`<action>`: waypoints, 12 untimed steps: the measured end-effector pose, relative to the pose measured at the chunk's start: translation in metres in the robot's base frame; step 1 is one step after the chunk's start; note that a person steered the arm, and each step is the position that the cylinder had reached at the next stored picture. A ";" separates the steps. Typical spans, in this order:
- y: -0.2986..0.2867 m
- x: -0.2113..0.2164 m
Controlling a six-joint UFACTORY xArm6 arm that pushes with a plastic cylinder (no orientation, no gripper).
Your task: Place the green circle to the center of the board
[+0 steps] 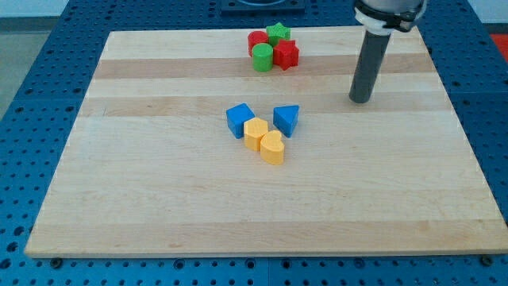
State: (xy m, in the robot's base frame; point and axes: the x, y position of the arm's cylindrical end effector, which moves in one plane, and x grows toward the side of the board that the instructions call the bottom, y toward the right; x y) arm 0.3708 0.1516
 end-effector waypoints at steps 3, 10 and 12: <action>-0.009 -0.081; -0.129 -0.162; -0.157 -0.141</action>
State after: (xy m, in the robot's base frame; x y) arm 0.2298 -0.0053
